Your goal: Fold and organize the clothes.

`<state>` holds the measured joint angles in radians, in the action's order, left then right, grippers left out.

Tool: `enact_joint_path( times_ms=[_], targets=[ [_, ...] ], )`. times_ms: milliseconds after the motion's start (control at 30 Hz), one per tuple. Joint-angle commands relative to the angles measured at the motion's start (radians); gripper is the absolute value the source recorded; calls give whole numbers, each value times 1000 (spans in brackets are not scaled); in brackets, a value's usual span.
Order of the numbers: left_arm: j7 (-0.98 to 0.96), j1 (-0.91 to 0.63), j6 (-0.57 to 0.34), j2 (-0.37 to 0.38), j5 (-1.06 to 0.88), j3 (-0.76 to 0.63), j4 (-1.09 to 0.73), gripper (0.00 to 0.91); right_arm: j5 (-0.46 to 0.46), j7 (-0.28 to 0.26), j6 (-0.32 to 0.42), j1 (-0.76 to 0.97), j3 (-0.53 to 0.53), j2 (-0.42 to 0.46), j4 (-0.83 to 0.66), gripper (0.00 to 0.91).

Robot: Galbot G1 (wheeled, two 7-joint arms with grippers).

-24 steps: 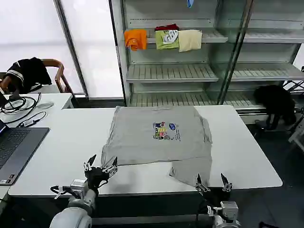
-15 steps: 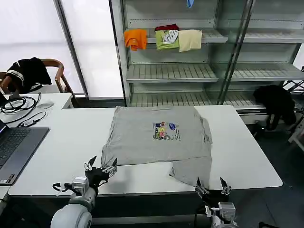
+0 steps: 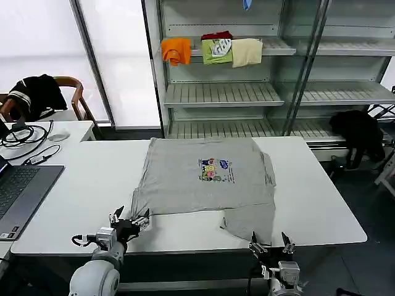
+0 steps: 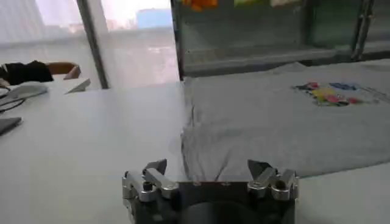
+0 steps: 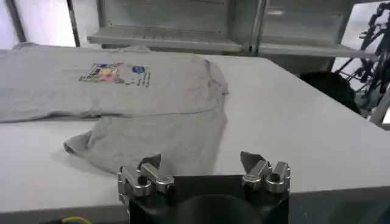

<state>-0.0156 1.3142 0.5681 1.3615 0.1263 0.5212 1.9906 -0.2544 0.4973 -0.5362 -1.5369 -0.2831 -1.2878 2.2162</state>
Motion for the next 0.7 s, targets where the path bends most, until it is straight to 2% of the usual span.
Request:
enact_joint_path(
  times_ms=[33, 167, 200, 233, 267, 300, 333, 367, 400, 700],
  targets=[
    [0, -9, 4, -1, 2, 1, -22, 907, -1, -2, 1, 3, 2, -3, -9, 907],
    [1, -7, 2, 0, 2, 0, -23, 907, 0, -5, 3, 6, 3, -4, -15, 907],
    [0, -6, 2, 0, 2, 0, -23, 907, 1, -8, 5, 6, 5, -5, -19, 877],
    [0, -5, 2, 1, 2, 0, -22, 907, 2, -9, 6, 6, 7, -5, -21, 786],
    [0, -3, 2, 0, 4, -1, -21, 705, 2, -10, 8, 6, 8, -5, -23, 494],
    [1, 0, 2, 0, 6, -1, -21, 564, 2, -13, 12, 6, 9, -6, -27, 343],
    [2, 4, 3, -1, 7, -3, -20, 212, 3, -19, 18, 6, 10, -6, -32, 131],
    [3, 7, 2, -1, 6, -4, -20, 212, 3, -20, 20, 6, 10, -6, -36, 50],
    [4, 8, 3, -1, 6, -5, -20, 20, 2, -22, 27, 7, 12, -7, -43, 0],
    [13, 19, 2, 1, 7, -7, -28, 20, -21, -21, 85, 5, 23, -15, -84, 0]
  ],
)
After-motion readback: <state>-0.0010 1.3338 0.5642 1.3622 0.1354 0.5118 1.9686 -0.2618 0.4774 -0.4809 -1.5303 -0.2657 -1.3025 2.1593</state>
